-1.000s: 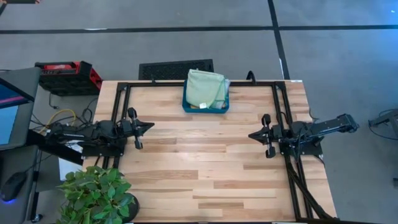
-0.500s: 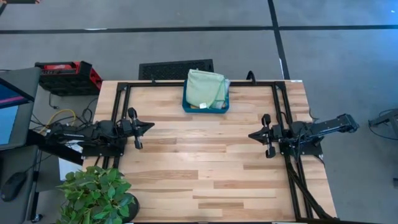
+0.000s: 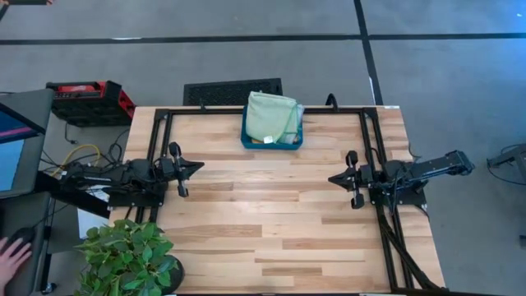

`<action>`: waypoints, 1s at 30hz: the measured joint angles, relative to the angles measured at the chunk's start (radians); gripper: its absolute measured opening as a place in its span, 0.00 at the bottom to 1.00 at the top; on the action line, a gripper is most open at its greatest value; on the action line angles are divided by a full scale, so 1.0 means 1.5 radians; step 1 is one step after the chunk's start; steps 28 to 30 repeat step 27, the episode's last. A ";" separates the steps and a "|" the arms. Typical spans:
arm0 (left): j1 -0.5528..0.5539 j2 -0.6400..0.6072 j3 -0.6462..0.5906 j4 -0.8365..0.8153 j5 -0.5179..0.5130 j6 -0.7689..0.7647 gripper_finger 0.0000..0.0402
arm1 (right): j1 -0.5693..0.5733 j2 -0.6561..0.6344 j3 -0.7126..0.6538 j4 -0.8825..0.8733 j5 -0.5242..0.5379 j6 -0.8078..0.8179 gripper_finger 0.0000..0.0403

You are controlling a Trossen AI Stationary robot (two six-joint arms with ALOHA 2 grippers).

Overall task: Fold microfiber towels
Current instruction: Return to Home Position

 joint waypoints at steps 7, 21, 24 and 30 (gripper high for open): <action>0.000 0.000 0.000 0.000 0.000 -0.003 0.00 | 0.000 0.000 0.000 0.000 0.000 0.000 0.10; 0.000 0.000 0.000 0.000 0.000 -0.004 0.00 | 0.000 0.000 0.000 0.000 0.000 0.000 0.10; 0.000 0.000 0.000 0.000 0.000 -0.004 0.00 | 0.000 0.000 0.000 0.000 0.000 0.000 0.10; 0.000 0.000 0.000 0.000 0.000 -0.004 0.00 | 0.000 0.000 0.000 0.000 0.000 0.000 0.10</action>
